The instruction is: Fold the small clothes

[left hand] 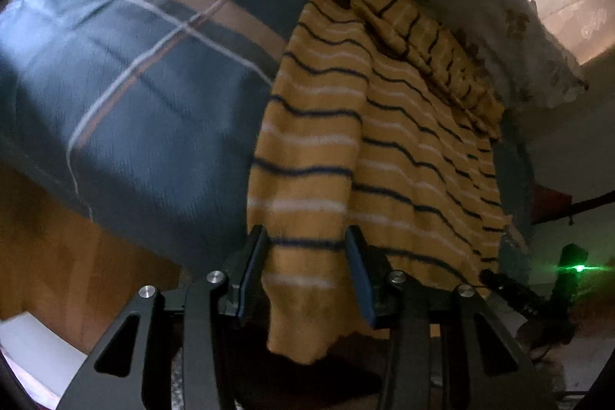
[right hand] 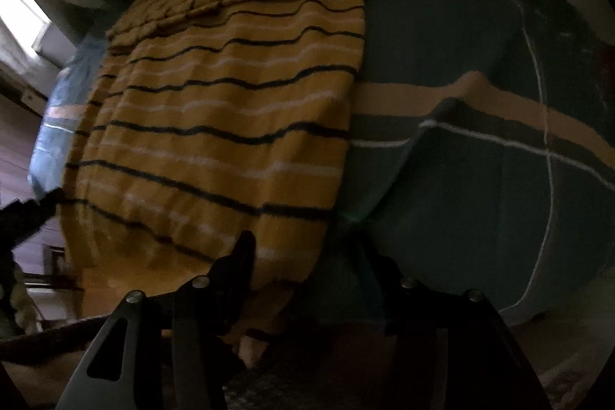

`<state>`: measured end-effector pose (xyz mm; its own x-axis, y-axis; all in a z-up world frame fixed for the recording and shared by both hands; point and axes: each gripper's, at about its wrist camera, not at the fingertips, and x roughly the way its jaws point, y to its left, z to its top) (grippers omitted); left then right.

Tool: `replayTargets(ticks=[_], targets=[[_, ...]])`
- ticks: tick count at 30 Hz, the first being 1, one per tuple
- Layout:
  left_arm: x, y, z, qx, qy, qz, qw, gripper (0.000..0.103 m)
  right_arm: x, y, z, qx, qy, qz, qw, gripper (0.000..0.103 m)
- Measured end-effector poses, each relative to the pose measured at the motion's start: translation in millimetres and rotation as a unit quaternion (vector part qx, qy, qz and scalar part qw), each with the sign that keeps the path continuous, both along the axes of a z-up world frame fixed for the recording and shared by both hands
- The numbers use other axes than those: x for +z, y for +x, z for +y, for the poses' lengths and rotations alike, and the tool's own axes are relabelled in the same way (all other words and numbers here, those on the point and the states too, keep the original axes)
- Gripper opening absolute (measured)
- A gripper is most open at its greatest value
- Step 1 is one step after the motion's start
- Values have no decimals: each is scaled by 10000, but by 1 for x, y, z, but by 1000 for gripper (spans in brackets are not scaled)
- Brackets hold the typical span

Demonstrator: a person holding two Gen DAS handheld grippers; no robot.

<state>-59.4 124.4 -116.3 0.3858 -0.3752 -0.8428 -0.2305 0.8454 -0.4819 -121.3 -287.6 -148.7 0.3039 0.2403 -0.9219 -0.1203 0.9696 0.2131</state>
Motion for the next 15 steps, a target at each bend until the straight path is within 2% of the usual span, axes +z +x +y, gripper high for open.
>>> replayTargets(ticks=[3,4,5,7,11,15], targets=[[-3,-5,-6,-72,-100,-18,9999,42,2,-7,-7,90,531,141,9985,58],[-5,-6,-8,-79,-119,-8,9999,46,3,-10,-8,133,745,232,9969,58],[-8,-7,-9,-76,-152,15,9999,51,2,-15,-12,164,1003,363,9942,58],[-13,-10,-10,-74,-262,29,9996,53,-7,-23,-9,152,1509,697,9860,58],[-19,-10,-14,-84,-372,45,9993,61,-23,-15,-10,33,2049,949,9742,58],[-30,-12,-11,-12,-559,246,9981,61,-20,8,-5,-159,2514,1077,9617,58]])
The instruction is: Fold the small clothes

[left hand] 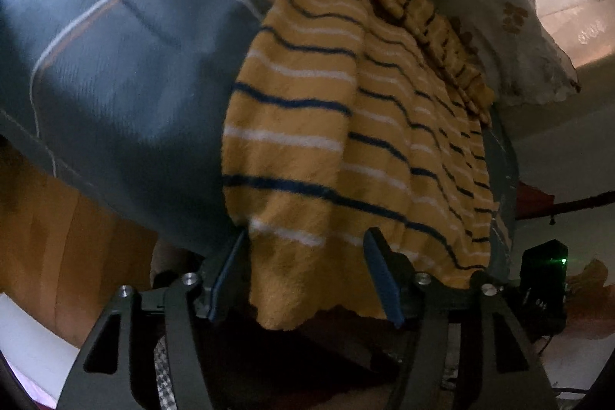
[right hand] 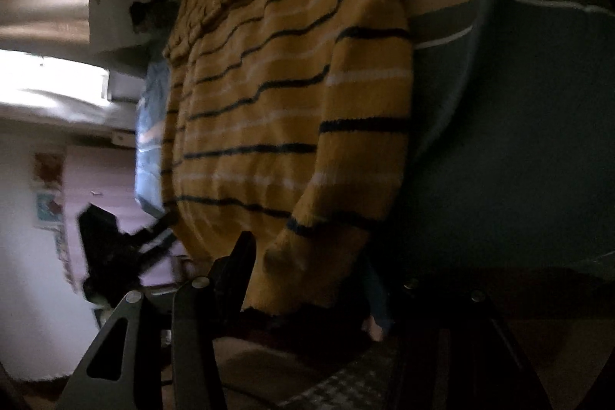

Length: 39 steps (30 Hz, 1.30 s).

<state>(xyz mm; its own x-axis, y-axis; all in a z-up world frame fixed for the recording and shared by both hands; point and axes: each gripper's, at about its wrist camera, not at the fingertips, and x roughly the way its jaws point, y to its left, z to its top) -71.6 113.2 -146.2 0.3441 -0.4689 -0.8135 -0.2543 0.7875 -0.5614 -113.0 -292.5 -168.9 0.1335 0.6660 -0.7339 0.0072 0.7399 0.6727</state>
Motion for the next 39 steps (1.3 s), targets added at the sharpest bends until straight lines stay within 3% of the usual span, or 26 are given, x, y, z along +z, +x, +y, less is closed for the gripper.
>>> replayTargets(ticks=[2,3,4,5,6,7,14,19,26,33,35,39], targets=[[-7,1,2,15,-254,156,9996,58,-2,3,6,65,-81,27,9999,58],[-11,1,3,-14,-442,255,9987,50,-3,4,13,141,-128,43,9998,58],[-11,1,3,-38,-507,293,9983,20,-4,7,20,236,-171,69,9996,56],[-11,1,2,-73,-498,338,9982,9,-4,8,26,319,-223,64,9992,39],[-7,-1,2,-69,-469,315,9984,9,-3,8,30,398,-257,28,9989,14],[-2,-4,3,-48,-436,260,9987,9,-3,7,31,456,-273,33,9986,11],[41,-32,14,137,-368,-107,9992,8,29,-16,23,1151,-503,-321,9916,8],[49,-34,11,147,-156,-128,9997,8,39,-13,15,1044,-421,-430,9927,8],[85,-12,8,160,-13,-671,9976,8,72,4,13,1136,-233,-931,9889,8],[121,57,14,228,70,-1213,9923,8,121,59,19,949,50,-1538,9835,8],[130,94,16,159,257,-1384,9899,0,130,82,23,854,-4,-1682,9820,8],[133,177,27,-3,331,-1607,9865,0,136,154,28,413,1,-1747,9838,8]])
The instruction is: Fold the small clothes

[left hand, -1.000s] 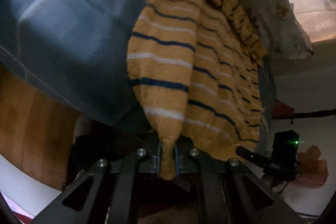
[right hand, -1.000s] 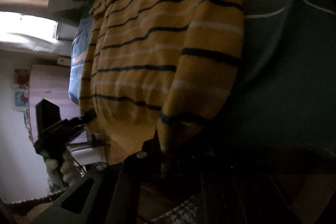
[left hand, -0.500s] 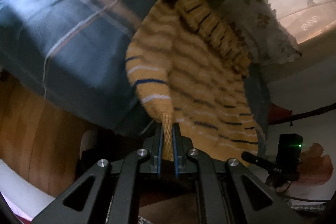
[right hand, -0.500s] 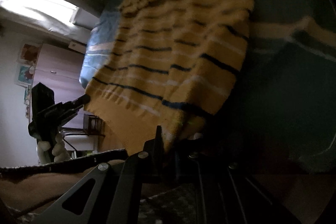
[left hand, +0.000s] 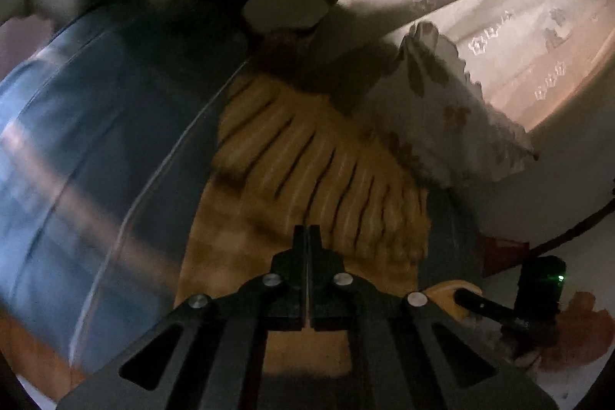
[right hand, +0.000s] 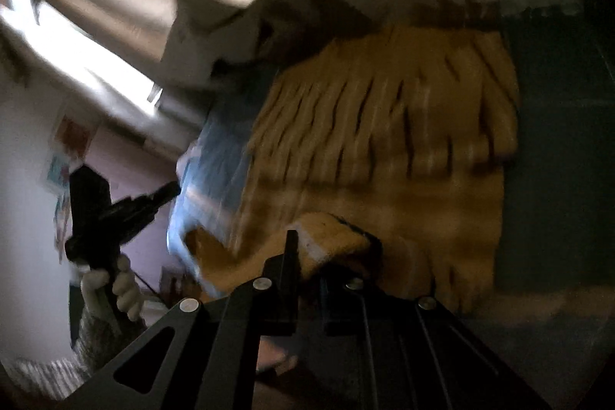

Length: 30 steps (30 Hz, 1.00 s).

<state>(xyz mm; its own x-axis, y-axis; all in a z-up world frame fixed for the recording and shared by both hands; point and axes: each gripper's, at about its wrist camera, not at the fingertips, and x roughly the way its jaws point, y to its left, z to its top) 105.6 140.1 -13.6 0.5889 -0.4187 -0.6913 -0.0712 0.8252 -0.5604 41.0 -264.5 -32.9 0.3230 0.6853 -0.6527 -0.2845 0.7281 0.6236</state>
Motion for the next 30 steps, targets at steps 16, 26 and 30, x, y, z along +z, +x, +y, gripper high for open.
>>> replayTargets(ticks=[16,26,30], targets=[[-90,86,-19,-1516,53,710,9859,31,-89,166,16,-1088,-608,968,9875,9],[-102,69,-56,-1895,652,991,9747,5,-80,158,18,-1013,-673,821,9892,9],[-66,74,-26,-1368,245,637,9882,5,-53,143,7,-1033,-350,589,9923,9]])
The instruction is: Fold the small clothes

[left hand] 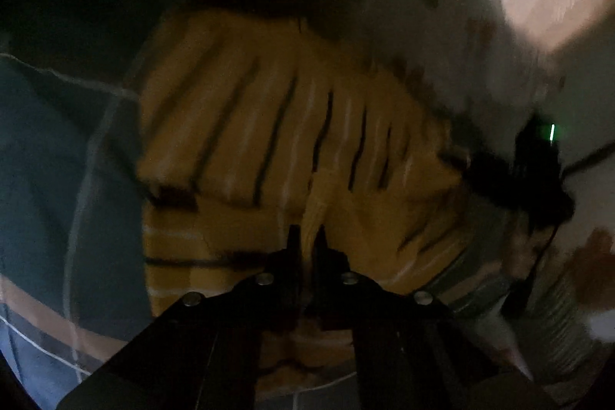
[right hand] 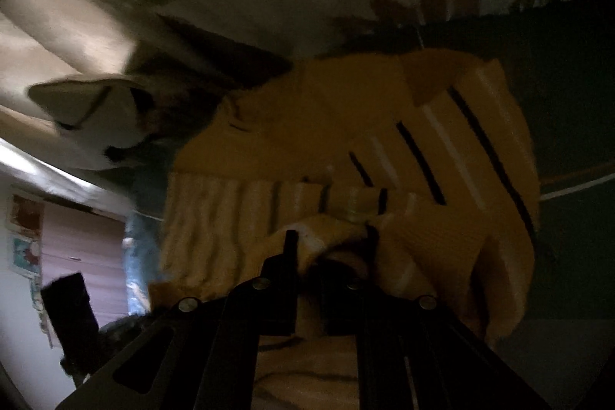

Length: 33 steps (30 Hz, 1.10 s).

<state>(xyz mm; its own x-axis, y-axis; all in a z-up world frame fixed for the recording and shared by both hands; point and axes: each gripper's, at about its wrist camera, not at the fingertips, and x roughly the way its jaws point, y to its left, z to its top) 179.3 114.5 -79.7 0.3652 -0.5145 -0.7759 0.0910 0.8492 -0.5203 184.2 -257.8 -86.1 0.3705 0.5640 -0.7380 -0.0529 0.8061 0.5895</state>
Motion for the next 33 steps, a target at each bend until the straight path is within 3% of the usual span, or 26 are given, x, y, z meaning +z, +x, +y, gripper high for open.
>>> replayTargets(ticks=[2,5,7,10,11,13,15,18,21,22,24,26,29,31,33], targets=[[12,12,10,133,5,-145,9998,5,9,2,-3,-32,110,-72,9999,9],[18,51,19,389,329,-384,9980,5,13,19,-5,-146,166,-140,9997,9],[11,82,28,667,437,-327,9963,5,5,38,-7,-242,279,-84,9993,12],[-13,125,26,841,1035,-172,9909,5,-20,61,-9,-425,358,287,9980,19],[-20,131,26,843,1069,-78,9907,5,-26,64,-13,-513,519,394,9966,22],[-34,137,26,854,916,122,9921,5,-23,60,-20,-626,982,325,9927,37],[-37,136,26,870,863,115,9924,5,-7,52,-26,-640,1035,1,9926,61],[-42,136,32,1002,668,212,9925,6,21,43,-42,-840,652,-519,9930,62],[-35,135,41,1135,416,214,9924,7,38,33,-50,-929,243,-698,9929,62],[-31,132,43,1152,376,152,9925,9,41,29,-45,-824,139,-743,9937,60],[-18,116,50,1195,366,-13,9922,15,41,17,-27,-381,-105,-774,9962,47],[-9,102,53,1219,398,-109,9917,22,37,5,-6,39,-523,-831,9952,46],[6,72,51,1113,548,-288,9919,23,25,-10,25,435,-1735,-1106,9776,46],[10,56,45,960,616,-435,9925,26,15,-12,37,565,-2406,-1283,9604,46],[5,41,36,775,657,-471,9937,33,3,-9,43,707,-3129,-1455,9359,45]])
